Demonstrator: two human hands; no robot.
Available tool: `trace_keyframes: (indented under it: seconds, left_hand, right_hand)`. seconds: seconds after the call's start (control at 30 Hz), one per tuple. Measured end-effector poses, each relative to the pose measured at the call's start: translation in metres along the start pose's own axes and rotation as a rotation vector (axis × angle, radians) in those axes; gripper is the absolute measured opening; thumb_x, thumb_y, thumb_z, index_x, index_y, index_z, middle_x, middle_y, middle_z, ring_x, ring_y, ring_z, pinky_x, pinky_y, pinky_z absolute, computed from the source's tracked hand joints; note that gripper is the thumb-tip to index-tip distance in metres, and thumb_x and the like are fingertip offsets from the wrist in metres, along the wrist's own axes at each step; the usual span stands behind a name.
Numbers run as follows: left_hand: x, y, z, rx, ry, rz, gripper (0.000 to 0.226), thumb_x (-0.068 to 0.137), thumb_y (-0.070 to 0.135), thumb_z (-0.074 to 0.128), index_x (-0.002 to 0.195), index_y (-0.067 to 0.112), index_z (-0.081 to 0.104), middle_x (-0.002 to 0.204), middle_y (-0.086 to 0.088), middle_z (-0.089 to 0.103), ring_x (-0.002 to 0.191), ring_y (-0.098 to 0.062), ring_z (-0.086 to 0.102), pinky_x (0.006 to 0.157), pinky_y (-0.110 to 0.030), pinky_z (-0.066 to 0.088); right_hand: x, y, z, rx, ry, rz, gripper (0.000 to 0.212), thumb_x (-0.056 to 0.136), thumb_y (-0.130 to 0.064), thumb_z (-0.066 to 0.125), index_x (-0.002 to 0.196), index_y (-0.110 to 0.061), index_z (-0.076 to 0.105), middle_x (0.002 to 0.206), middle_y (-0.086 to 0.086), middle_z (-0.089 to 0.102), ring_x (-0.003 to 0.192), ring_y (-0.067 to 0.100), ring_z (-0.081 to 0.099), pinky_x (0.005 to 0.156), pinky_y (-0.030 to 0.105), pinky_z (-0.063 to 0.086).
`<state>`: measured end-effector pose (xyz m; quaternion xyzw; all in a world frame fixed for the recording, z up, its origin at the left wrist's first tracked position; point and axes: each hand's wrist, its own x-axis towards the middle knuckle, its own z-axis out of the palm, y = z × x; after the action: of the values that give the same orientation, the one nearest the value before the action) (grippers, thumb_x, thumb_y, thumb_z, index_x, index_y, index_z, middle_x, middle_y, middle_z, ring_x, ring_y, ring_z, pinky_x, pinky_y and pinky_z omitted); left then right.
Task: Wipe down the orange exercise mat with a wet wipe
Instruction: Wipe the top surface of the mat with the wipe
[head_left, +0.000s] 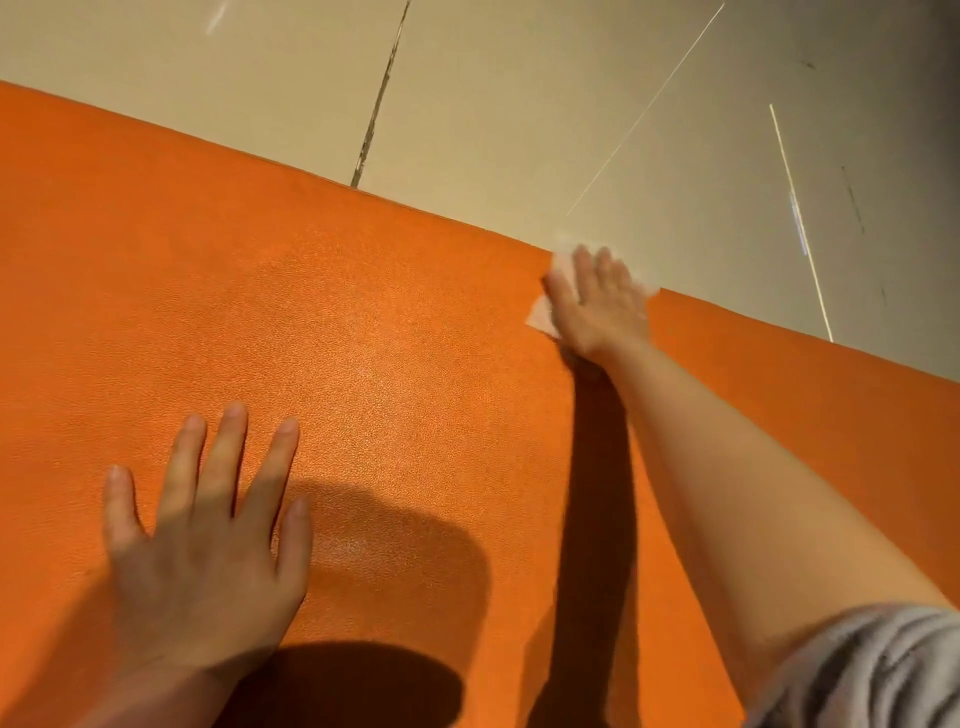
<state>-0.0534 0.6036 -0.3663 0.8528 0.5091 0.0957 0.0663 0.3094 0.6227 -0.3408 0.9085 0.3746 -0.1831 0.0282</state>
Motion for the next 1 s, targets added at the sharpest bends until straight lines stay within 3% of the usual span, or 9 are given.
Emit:
trace_keyframes:
  seconds: [0.13, 0.27, 0.4, 0.53, 0.63, 0.87, 1.0]
  left_hand:
    - [0.000, -0.003, 0.000, 0.007, 0.018, 0.005, 0.059, 0.090, 0.042, 0.036, 0.142, 0.019, 0.051, 0.154, -0.015, 0.037, 0.141, -0.038, 0.032, 0.110, -0.065, 0.014]
    - [-0.002, -0.002, 0.000, 0.015, 0.017, 0.017, 0.059, 0.091, 0.041, 0.034, 0.142, 0.018, 0.052, 0.153, -0.017, 0.039, 0.140, -0.039, 0.034, 0.111, -0.064, 0.012]
    - [-0.002, -0.001, 0.000, 0.011, 0.014, 0.012, 0.058, 0.092, 0.042, 0.033, 0.143, 0.020, 0.050, 0.153, -0.015, 0.038, 0.141, -0.038, 0.034, 0.115, -0.058, 0.007]
    - [-0.002, 0.000, 0.000, 0.004, 0.009, 0.015, 0.057, 0.092, 0.043, 0.033, 0.144, 0.023, 0.046, 0.154, -0.014, 0.038, 0.142, -0.036, 0.033, 0.115, -0.056, 0.007]
    - [-0.001, 0.001, 0.000, -0.008, -0.019, -0.006, 0.058, 0.091, 0.044, 0.034, 0.145, 0.026, 0.045, 0.155, -0.012, 0.037, 0.143, -0.034, 0.029, 0.112, -0.061, 0.011]
    - [-0.002, 0.001, 0.002, -0.030, -0.030, -0.011, 0.057, 0.090, 0.043, 0.034, 0.144, 0.026, 0.042, 0.155, -0.011, 0.033, 0.143, -0.033, 0.023, 0.106, -0.072, 0.019]
    - [-0.002, 0.001, 0.004, -0.028, -0.027, 0.006, 0.058, 0.090, 0.042, 0.036, 0.144, 0.023, 0.046, 0.155, -0.013, 0.034, 0.143, -0.035, 0.025, 0.106, -0.071, 0.017]
  right_hand:
    - [-0.007, 0.078, -0.009, 0.025, 0.018, 0.320, 0.065, 0.103, -0.052, 0.007, 0.157, -0.018, -0.005, 0.164, 0.008, -0.011, 0.151, 0.026, -0.008, 0.122, 0.044, -0.003]
    - [-0.021, 0.058, -0.004, 0.123, 0.084, 0.439, 0.058, 0.107, -0.038, 0.013, 0.157, -0.014, -0.003, 0.164, 0.009, -0.009, 0.151, 0.030, -0.006, 0.121, 0.046, -0.002]
    - [-0.027, -0.037, 0.018, -0.020, 0.089, 0.045, 0.057, 0.106, -0.030, 0.019, 0.157, -0.012, -0.001, 0.164, 0.012, -0.010, 0.150, 0.034, -0.008, 0.120, 0.049, -0.005]
    - [-0.074, -0.139, 0.043, 0.014, 0.029, -0.386, 0.060, 0.105, -0.047, 0.014, 0.157, -0.022, -0.004, 0.163, 0.002, -0.015, 0.149, 0.025, -0.019, 0.117, 0.041, -0.015]
    - [-0.069, -0.114, 0.040, -0.111, -0.017, -0.566, 0.060, 0.104, -0.052, 0.013, 0.157, -0.028, -0.003, 0.164, -0.001, -0.013, 0.149, 0.018, -0.017, 0.121, 0.039, -0.011]
    - [-0.026, 0.076, 0.007, -0.108, 0.052, 0.087, 0.059, 0.105, -0.046, 0.011, 0.158, -0.022, -0.002, 0.165, 0.006, -0.008, 0.151, 0.018, -0.010, 0.121, 0.042, -0.004]
    - [-0.032, 0.127, -0.006, -0.012, 0.072, 0.354, 0.060, 0.104, -0.046, 0.010, 0.158, -0.022, 0.001, 0.165, 0.009, -0.002, 0.151, 0.024, -0.001, 0.121, 0.047, 0.001]
